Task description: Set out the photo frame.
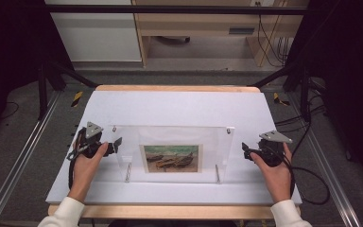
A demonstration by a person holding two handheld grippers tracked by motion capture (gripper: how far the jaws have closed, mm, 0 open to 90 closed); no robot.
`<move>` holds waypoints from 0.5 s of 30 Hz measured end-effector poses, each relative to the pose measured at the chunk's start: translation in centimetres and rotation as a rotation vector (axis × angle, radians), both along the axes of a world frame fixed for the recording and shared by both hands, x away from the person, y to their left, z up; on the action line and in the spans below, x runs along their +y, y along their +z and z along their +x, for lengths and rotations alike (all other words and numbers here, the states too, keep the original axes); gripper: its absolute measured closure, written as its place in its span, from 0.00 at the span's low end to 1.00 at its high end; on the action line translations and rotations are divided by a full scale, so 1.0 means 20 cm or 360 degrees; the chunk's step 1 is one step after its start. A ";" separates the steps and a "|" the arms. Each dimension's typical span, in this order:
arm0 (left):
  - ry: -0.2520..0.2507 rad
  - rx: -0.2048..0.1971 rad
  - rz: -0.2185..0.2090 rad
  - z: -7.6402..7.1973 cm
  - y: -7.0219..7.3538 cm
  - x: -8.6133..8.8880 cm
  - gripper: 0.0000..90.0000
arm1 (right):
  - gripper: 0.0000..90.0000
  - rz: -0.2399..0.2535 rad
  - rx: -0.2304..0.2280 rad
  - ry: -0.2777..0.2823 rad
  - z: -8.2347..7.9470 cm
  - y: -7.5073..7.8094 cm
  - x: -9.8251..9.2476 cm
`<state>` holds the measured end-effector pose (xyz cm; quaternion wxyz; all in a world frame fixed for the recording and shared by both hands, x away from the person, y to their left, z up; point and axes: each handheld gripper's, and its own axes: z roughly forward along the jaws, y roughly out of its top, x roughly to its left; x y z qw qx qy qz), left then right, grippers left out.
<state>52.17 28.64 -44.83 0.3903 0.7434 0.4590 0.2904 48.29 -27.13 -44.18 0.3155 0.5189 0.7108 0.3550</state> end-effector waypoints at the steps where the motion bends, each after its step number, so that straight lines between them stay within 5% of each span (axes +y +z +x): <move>1: 0.0005 -0.0004 -0.0007 0.01 0.00 0.00 0.09 | 0.16 -0.0004 0.0005 -0.0005 0.01 0.00 0.00; 10: 0.0035 0.0053 -0.0034 0.08 -0.01 0.01 0.10 | 0.16 0.0059 0.0060 -0.0040 0.10 -0.02 -0.03; 15: 0.0041 0.0146 -0.0025 0.08 -0.03 0.04 0.10 | 0.16 0.0089 0.0172 -0.0070 0.15 -0.04 -0.02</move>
